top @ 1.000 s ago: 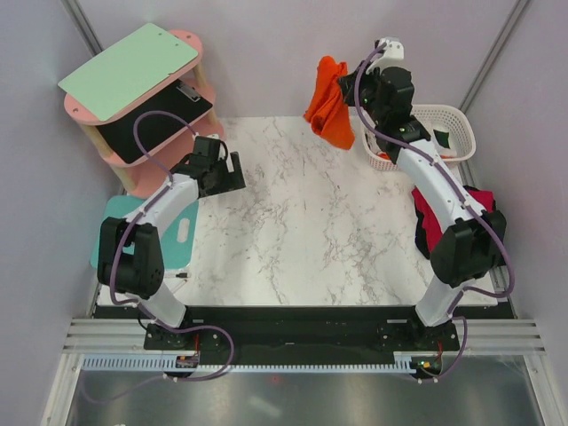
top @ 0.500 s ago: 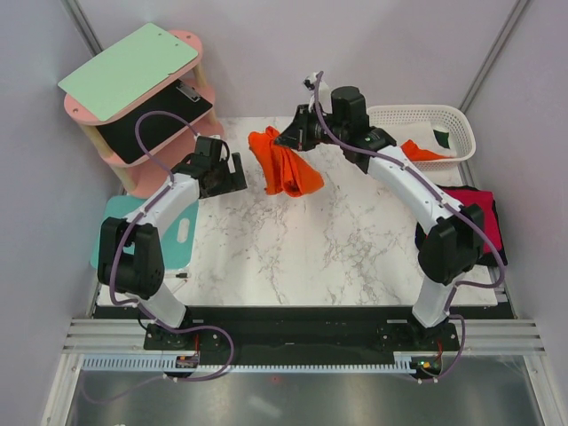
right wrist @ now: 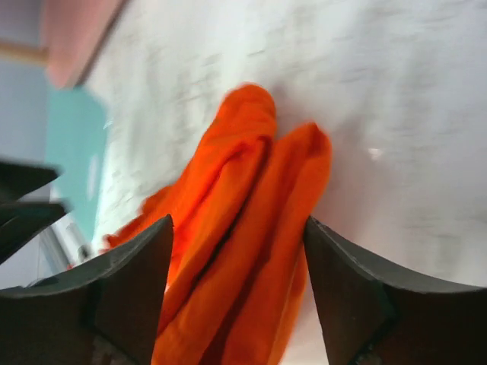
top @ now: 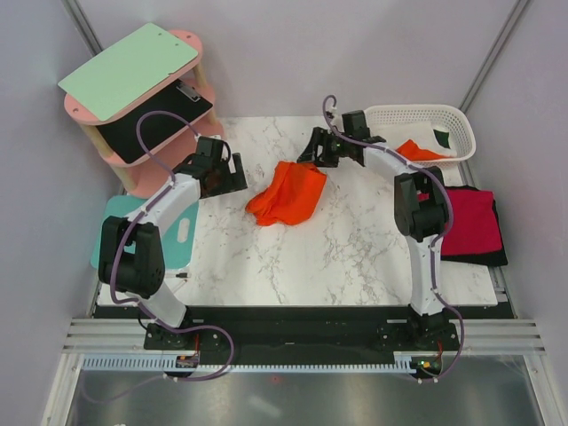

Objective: Fold and stack the t-shirts
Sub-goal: Move the tshirt to the center of the board

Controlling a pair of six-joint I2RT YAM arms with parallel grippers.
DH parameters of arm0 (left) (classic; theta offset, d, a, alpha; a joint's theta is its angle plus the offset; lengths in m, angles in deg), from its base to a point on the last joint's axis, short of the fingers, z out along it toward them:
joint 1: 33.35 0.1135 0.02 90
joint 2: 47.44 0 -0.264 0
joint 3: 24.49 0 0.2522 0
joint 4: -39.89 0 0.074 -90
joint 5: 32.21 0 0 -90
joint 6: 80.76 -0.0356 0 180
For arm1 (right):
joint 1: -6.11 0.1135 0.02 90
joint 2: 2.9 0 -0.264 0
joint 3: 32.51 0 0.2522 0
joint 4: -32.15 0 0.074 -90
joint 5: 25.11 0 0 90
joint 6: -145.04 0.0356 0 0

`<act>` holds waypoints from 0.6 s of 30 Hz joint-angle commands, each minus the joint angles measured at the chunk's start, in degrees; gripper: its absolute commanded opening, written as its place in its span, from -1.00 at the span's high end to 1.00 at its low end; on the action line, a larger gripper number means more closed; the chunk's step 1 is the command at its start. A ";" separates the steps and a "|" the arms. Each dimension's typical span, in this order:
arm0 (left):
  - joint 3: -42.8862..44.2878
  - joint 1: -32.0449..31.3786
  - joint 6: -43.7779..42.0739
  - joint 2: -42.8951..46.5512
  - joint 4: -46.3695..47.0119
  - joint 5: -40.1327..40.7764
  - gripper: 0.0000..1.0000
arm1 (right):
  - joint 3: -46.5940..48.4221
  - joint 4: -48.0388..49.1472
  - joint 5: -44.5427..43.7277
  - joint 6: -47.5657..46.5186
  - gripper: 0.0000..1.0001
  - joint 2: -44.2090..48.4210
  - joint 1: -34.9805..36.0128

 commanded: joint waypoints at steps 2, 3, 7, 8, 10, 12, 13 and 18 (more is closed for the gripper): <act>-2.81 -2.43 -1.93 2.14 5.77 -4.42 -0.99 | -3.12 13.76 -4.16 3.91 -0.96 -0.96 -6.19; -3.35 -2.79 -2.45 2.58 8.74 -6.01 -1.00 | -4.44 14.30 -4.08 3.92 -0.96 -0.34 -6.28; -3.27 -4.81 -4.39 1.89 13.16 -10.07 -0.99 | -8.84 18.69 -4.25 4.72 -0.96 4.14 -6.20; -1.35 -6.03 -5.79 1.19 13.34 -9.55 -0.99 | -9.54 18.87 -4.51 4.72 -0.96 6.06 -6.28; 1.12 -7.35 -7.29 -1.71 13.25 -8.67 -0.99 | -10.77 19.05 -4.78 4.45 -0.96 7.92 -6.28; 4.81 -8.50 -8.00 -5.38 13.16 -7.87 -0.99 | -11.74 18.96 -4.86 4.37 -0.96 10.29 -6.28; 6.12 -8.50 -7.91 -6.54 12.81 -8.31 -0.99 | -11.92 18.96 -4.87 4.19 -0.96 11.08 -6.28; 16.40 -8.59 -8.08 -15.41 8.16 -9.63 -0.99 | -12.36 16.86 -5.13 3.31 -0.96 14.43 -6.46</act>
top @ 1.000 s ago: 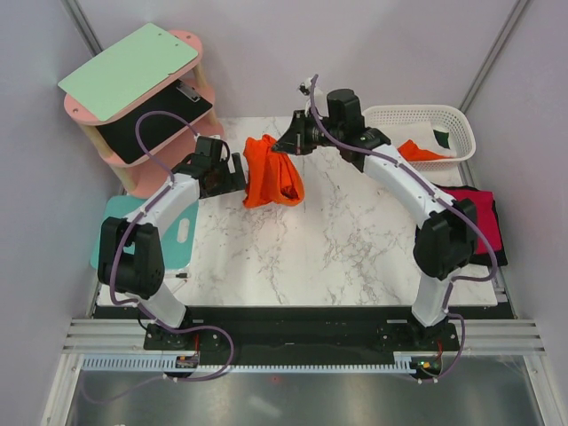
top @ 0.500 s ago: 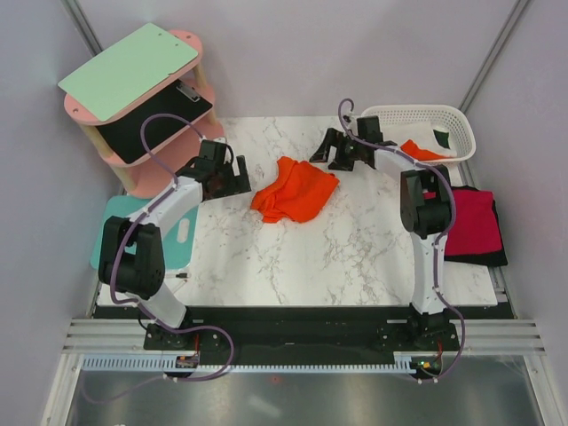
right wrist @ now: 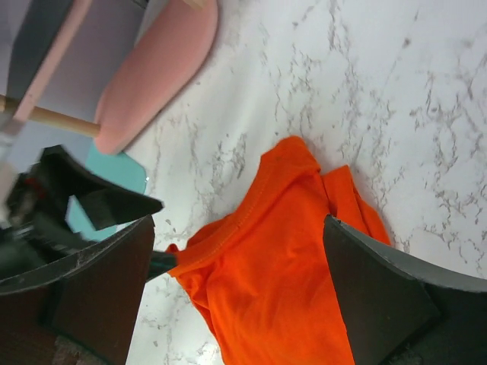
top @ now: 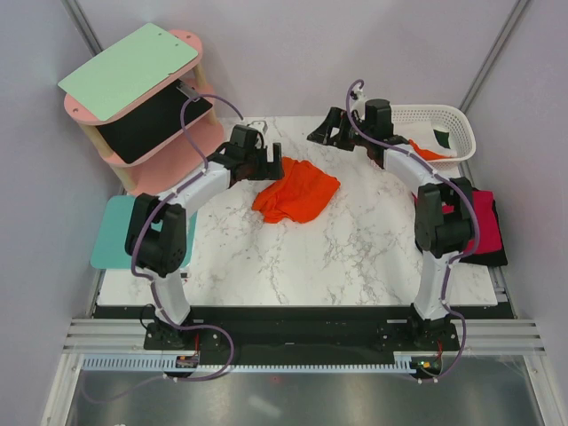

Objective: Fold and stack the t-shirts
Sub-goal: Move the tshirt to the center of the board, then flatten out the tshirt

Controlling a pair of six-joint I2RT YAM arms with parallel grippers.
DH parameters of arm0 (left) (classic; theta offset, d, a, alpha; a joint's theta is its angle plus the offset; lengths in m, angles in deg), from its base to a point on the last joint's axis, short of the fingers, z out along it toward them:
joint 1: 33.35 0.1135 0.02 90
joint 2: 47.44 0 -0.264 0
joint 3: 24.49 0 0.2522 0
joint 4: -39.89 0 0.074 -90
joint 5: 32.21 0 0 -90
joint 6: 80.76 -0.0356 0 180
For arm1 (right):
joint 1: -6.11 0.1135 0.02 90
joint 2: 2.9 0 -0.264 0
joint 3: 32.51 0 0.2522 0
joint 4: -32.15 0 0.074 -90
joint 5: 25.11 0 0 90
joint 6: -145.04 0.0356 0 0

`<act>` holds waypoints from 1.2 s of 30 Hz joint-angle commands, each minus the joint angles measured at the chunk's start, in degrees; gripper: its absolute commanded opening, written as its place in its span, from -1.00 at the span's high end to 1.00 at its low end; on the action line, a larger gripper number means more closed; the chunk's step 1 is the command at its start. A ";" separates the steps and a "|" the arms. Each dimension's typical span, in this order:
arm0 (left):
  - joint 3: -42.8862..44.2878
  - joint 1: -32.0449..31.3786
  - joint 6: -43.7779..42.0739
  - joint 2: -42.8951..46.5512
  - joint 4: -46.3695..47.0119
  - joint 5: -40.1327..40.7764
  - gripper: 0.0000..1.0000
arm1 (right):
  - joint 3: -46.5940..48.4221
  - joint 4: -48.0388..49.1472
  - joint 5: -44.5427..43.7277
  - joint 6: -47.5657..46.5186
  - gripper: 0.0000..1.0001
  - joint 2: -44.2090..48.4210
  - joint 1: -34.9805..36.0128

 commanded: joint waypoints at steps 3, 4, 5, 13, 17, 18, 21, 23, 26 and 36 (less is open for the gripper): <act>12.00 0.33 -3.47 -10.55 -4.73 -1.13 -0.99 | -0.78 1.49 -0.45 -0.97 -0.96 6.18 -0.91; 13.31 0.33 -3.48 -11.69 -5.26 -1.65 -0.97 | -0.78 1.22 -0.45 -1.15 -0.96 6.53 -1.17; 13.67 0.33 -3.48 -12.40 -5.44 -2.09 -0.96 | -0.78 1.13 -0.63 -1.15 -0.96 7.23 -1.43; 16.22 -0.81 -3.56 -14.34 -7.19 -4.29 -0.40 | -1.04 0.61 -0.37 -0.10 -0.96 8.82 -4.33; 17.80 -1.34 -4.00 -14.60 -7.81 -6.57 0.09 | -1.30 0.87 -0.01 0.25 -0.96 8.99 -4.86; 18.33 -1.43 -4.18 -15.12 -8.33 -7.01 0.30 | -1.31 0.87 0.33 0.34 -0.96 8.99 -5.21; 20.79 -2.40 -4.88 -16.62 -10.35 -7.90 0.66 | -1.48 0.96 0.95 0.87 -0.96 8.90 -6.09; 22.11 -2.75 -4.97 -16.89 -11.50 -6.67 0.68 | -1.92 1.31 1.21 1.05 -0.96 9.17 -6.44; 21.77 -2.84 -4.18 -16.36 -11.77 -4.21 -0.09 | -2.62 1.75 1.30 1.13 -0.96 9.87 -6.97; 23.17 -3.36 -6.38 -18.11 -15.19 -1.58 -0.44 | -3.41 2.80 2.27 2.10 -0.96 9.61 -7.50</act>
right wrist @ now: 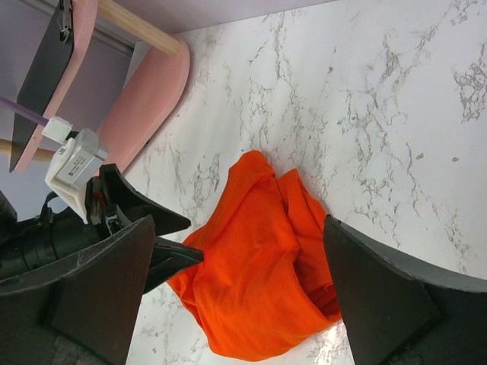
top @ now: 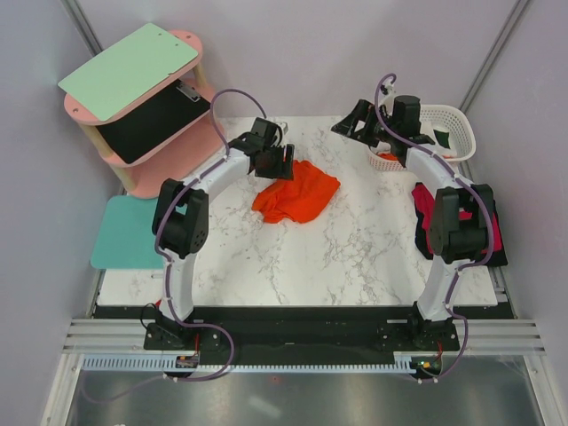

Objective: Fold and stack the t-shirts
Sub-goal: Flatten out the tshirt

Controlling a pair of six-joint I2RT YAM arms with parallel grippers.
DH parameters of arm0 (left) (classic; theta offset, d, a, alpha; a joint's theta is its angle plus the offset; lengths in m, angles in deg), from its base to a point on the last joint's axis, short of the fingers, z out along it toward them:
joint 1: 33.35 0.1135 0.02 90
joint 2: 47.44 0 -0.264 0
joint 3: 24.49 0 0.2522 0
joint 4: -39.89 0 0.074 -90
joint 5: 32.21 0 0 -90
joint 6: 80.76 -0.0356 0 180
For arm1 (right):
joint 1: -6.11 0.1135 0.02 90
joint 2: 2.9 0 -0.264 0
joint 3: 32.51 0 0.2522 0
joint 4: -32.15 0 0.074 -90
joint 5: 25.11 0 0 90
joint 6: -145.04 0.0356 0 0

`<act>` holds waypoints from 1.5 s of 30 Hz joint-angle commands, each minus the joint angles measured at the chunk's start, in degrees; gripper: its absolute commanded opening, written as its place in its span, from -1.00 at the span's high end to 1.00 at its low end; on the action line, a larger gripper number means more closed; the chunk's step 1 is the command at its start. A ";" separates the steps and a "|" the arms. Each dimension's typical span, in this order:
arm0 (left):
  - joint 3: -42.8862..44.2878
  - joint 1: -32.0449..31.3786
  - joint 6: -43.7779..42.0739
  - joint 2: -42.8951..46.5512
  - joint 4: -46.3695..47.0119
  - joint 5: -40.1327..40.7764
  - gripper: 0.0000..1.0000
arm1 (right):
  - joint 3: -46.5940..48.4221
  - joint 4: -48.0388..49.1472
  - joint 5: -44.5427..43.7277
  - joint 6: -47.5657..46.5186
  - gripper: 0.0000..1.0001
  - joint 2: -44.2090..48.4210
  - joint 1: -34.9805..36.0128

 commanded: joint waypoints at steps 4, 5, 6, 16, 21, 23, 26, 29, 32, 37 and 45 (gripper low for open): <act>3.17 -1.38 -3.34 -3.08 -3.46 3.68 -0.43 | -0.18 3.70 1.99 1.19 -0.96 2.74 -0.40; 3.26 -1.38 -3.25 -3.70 -3.72 3.86 -0.42 | -0.27 3.70 2.16 1.27 -0.96 2.66 -0.48; 3.43 -1.55 -3.34 -4.05 -3.99 3.86 -0.40 | -0.27 3.79 2.25 1.45 -0.96 2.57 -0.66; 7.82 -4.27 -2.46 -1.69 -4.78 2.55 0.96 | -2.55 4.40 0.76 0.75 -0.96 3.80 -1.98; 16.25 -11.91 -3.08 2.53 -4.96 -0.96 0.96 | -4.31 4.14 -4.42 0.04 -0.96 4.94 -5.49; 22.12 -15.94 -2.99 2.80 -5.30 -4.46 0.96 | -4.49 3.70 -8.19 -0.05 -0.96 4.77 -8.39; 30.99 -20.87 -2.46 2.45 -5.92 -8.51 0.96 | -5.28 3.35 -14.07 0.04 -0.96 5.29 -11.81; 39.69 -24.13 -2.11 3.50 -5.84 -11.07 0.96 | -6.15 3.35 -17.51 0.65 -0.96 5.99 -15.07; 44.73 -24.76 -2.72 7.96 -4.96 -6.89 0.96 | -8.08 3.61 -19.45 1.62 -0.96 7.13 -17.26; 44.22 -20.12 -3.08 15.98 0.14 -0.36 0.96 | -12.92 7.91 -18.67 4.26 -0.96 8.19 -18.94; 23.25 -1.57 4.12 21.87 0.23 0.78 0.96 | -13.80 10.38 -15.15 6.37 -0.96 6.35 -19.21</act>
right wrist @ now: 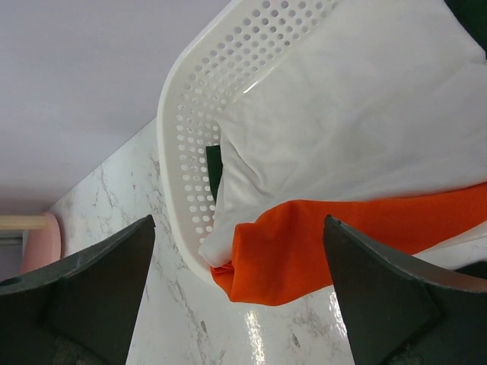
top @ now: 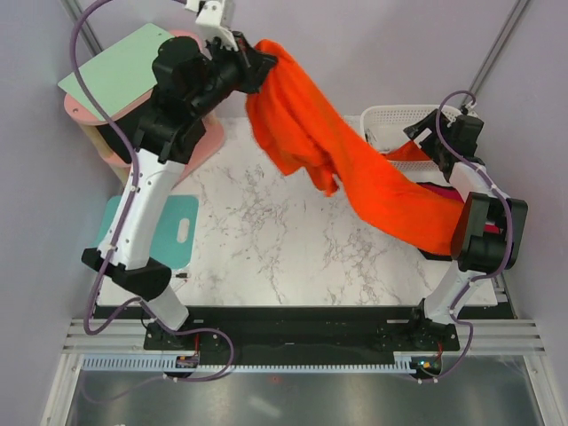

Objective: Fold and stack the t-shirts
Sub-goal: Flatten out the tshirt

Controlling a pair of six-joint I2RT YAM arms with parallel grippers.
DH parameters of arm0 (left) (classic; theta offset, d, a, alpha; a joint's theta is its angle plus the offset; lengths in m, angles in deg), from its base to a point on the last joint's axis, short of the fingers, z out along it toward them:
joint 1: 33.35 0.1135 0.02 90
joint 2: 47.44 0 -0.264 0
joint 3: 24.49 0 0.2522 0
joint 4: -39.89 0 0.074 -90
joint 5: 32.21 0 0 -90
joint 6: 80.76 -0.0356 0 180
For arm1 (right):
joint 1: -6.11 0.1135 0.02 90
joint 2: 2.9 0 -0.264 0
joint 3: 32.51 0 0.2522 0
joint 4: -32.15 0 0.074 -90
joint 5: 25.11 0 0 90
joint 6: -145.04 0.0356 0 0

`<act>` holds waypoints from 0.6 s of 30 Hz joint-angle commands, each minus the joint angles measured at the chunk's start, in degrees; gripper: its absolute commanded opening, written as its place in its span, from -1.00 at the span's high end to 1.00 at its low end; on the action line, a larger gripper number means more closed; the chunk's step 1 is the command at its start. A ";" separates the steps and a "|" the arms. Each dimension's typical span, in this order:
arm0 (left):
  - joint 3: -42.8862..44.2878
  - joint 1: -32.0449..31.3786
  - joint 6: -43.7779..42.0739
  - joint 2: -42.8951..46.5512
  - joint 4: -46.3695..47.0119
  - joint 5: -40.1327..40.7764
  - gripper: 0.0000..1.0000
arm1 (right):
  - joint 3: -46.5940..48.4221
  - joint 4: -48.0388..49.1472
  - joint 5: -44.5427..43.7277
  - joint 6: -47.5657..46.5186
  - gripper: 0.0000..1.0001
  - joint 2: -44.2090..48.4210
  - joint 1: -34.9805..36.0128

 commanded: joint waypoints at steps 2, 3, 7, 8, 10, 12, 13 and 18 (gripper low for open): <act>-23.76 6.90 6.36 0.52 2.09 4.25 0.96 | -0.73 5.11 2.44 2.04 -0.96 0.34 0.03; -27.98 7.08 6.89 0.70 2.97 5.14 0.96 | -1.17 5.38 2.53 2.04 -0.96 0.34 -0.06; -50.19 8.05 9.96 0.79 8.77 7.70 0.96 | -1.35 5.20 3.76 1.70 -0.96 -0.02 0.38; -52.95 8.75 11.28 0.52 10.34 8.66 0.96 | -1.17 4.59 3.33 0.65 -0.96 -0.02 0.73; -58.57 9.37 11.73 0.43 11.06 10.94 0.96 | -0.21 1.79 2.10 -1.29 -0.96 0.33 2.91; -60.62 10.25 11.29 0.96 10.71 14.19 0.96 | 1.98 -2.85 -1.15 -5.59 -0.96 0.69 5.11; -61.67 10.51 10.94 1.31 10.19 15.59 0.96 | 2.77 -4.01 -2.11 -6.99 -0.96 1.03 7.82; -61.16 13.50 10.50 3.68 6.67 22.72 0.96 | 6.47 -10.52 -4.15 -13.41 -0.96 2.18 17.94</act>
